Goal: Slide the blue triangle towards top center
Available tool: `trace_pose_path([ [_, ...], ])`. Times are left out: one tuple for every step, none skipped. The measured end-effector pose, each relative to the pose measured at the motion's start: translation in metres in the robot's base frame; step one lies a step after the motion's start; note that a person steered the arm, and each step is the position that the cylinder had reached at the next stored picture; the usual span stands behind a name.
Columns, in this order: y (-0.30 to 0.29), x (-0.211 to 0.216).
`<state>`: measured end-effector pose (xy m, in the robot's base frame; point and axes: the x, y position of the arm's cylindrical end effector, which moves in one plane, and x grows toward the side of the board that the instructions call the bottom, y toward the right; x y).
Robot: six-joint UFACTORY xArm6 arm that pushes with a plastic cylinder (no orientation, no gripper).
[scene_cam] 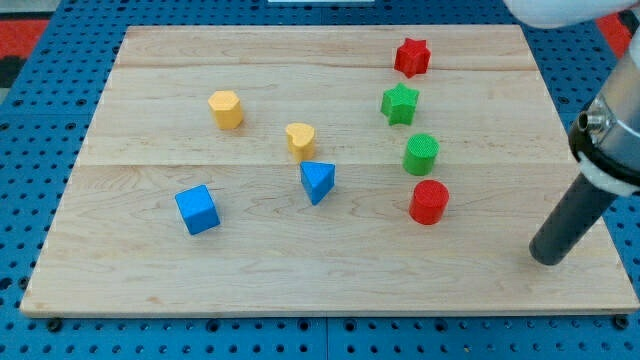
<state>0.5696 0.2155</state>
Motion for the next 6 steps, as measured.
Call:
trace_pose_path([
  [-0.001,0.000],
  [-0.020,0.001],
  [-0.074,0.001],
  [-0.136,-0.005],
  [-0.218,-0.009],
  [-0.205,-0.025],
])
